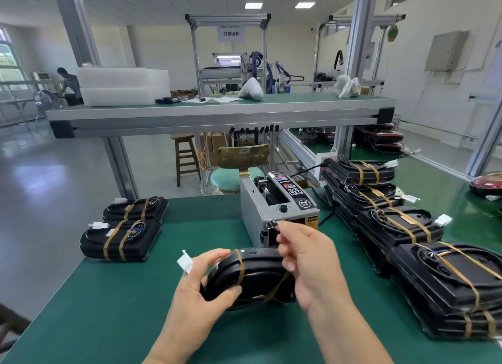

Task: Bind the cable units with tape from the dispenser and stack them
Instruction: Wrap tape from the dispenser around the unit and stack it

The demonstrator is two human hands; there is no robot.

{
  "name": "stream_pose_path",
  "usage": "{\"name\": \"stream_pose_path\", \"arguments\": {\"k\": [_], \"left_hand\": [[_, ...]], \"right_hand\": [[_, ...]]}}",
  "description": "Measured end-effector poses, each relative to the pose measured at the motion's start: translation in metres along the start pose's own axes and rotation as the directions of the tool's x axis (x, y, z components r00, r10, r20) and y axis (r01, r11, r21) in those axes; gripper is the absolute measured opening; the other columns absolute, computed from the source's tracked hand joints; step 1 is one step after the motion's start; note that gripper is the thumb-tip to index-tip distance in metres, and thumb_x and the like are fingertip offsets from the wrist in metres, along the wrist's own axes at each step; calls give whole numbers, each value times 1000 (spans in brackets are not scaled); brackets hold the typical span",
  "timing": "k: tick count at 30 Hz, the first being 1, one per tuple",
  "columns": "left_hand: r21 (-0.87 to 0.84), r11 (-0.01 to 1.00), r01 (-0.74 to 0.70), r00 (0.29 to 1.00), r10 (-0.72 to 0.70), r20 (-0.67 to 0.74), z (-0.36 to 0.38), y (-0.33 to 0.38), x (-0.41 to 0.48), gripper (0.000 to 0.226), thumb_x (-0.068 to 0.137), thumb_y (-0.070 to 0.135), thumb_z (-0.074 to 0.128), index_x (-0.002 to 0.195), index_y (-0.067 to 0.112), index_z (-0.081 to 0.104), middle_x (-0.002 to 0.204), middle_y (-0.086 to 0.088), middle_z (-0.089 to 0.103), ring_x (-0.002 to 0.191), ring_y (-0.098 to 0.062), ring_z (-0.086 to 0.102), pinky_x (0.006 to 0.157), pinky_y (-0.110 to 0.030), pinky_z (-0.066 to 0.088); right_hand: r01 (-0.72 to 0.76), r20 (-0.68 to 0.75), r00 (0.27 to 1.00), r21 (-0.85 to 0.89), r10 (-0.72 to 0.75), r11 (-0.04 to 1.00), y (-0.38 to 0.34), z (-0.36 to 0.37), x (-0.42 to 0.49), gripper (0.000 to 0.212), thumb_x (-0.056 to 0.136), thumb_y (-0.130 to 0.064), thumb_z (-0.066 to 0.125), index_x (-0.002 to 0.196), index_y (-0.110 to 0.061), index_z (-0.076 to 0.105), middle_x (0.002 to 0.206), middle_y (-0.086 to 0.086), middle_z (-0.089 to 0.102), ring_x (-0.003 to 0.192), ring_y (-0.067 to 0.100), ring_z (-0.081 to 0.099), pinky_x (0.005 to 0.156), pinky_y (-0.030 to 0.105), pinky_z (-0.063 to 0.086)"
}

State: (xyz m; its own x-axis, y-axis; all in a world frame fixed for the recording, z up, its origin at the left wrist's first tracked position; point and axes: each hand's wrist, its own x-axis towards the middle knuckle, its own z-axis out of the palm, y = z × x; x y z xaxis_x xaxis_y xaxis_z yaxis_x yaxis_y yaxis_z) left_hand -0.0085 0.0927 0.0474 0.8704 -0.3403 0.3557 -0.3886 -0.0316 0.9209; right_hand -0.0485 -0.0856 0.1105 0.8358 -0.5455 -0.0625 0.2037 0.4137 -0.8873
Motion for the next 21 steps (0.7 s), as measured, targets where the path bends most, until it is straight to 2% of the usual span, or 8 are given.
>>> {"name": "stream_pose_path", "arguments": {"k": [2,5,8,10,13,16,19,21], "left_hand": [[62,998,-19,1000,18,14,0,-2,0,58,62,33,78,117,46,63,124,3,56,107,-23,63,96,-36,50],[159,987,-32,999,30,14,-2,-3,-1,62,59,38,77,116,56,60,138,15,38,125,-8,50,103,-26,42],[169,986,-6,1000,9,-18,-5,-3,-3,61,54,39,79,110,57,62,141,23,25,121,7,45,99,-21,39],[178,984,-1,999,9,-44,-4,-3,-3,59,52,34,81,104,57,63,135,26,28,111,11,48,91,-13,40],[202,979,-34,998,45,-52,-6,-5,-2,56,53,19,81,98,50,65,122,26,41,103,1,53,75,-13,49],[285,956,-67,997,71,-6,-8,-11,-8,60,58,8,84,102,43,61,108,17,62,98,-8,60,82,-18,47],[343,934,-101,993,118,-29,-6,-18,-14,62,61,-1,84,102,41,63,101,18,67,100,-5,62,85,-8,41],[350,927,-134,987,157,-38,-4,-20,-16,65,61,-5,83,105,39,64,104,18,67,103,-4,62,87,-7,41]], "right_hand": [[-111,74,991,32,109,993,2,5,-14,13,87,-2,65,76,-2,72,59,3,62,42,7,46,33,16,27],[-194,74,979,50,190,980,10,5,-24,15,88,-1,63,80,-1,75,62,5,63,42,8,47,34,15,30],[-226,68,973,59,222,972,15,4,-27,16,90,-3,62,81,-3,75,63,5,64,43,8,50,37,16,36],[-233,74,971,47,229,971,16,3,-28,19,90,-4,62,79,-5,76,62,4,64,44,8,52,39,16,40],[-234,79,969,3,233,972,19,3,-31,20,90,-4,62,77,-6,77,61,3,61,45,8,50,40,17,39],[-249,86,965,-3,249,968,25,2,-34,17,90,-3,61,83,-3,76,60,4,60,44,8,49,40,17,38],[-258,100,961,-25,259,966,30,2,-36,15,90,-3,62,84,-2,76,60,4,60,42,8,47,39,17,36],[-248,102,962,-66,254,966,31,1,-36,14,89,-4,62,84,-2,76,58,4,60,40,8,44,37,17,32]]}}
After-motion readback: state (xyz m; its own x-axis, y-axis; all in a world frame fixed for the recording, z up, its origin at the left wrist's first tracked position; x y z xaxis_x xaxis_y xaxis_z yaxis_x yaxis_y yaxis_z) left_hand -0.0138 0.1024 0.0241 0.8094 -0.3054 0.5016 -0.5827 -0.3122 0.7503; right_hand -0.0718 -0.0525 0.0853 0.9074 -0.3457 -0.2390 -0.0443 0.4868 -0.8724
